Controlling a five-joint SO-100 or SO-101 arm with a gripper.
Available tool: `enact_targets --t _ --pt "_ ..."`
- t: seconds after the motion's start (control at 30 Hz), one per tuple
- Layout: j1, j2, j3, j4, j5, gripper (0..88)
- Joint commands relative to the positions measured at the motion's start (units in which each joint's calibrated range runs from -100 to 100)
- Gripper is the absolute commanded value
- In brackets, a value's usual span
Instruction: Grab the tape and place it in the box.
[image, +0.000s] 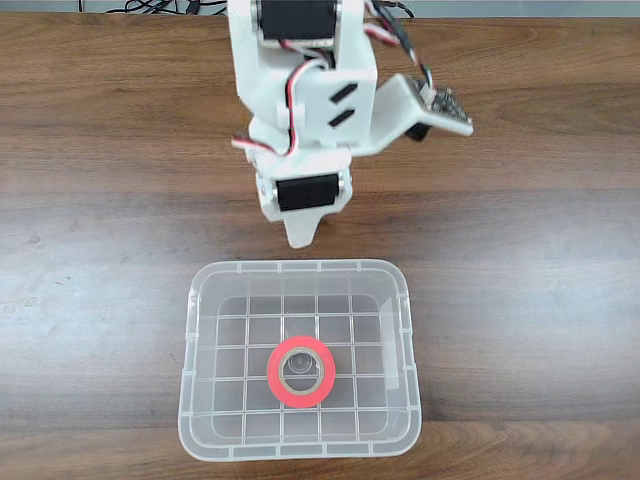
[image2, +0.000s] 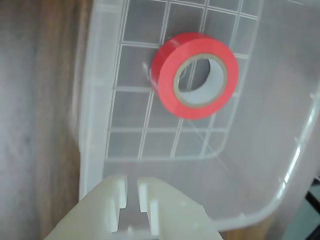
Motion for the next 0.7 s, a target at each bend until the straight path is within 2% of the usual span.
enact_targets --t 0.0,0.13,0.37,0.67 --pt "1.24 -18.73 -0.89 3.05 0.02 1.3" --pt "1.31 -31.53 13.13 3.05 0.23 1.3" --pt "0.58 -58.16 50.54 1.85 0.23 1.3" --pt "-0.15 -81.89 105.29 -26.66 0.49 1.3"
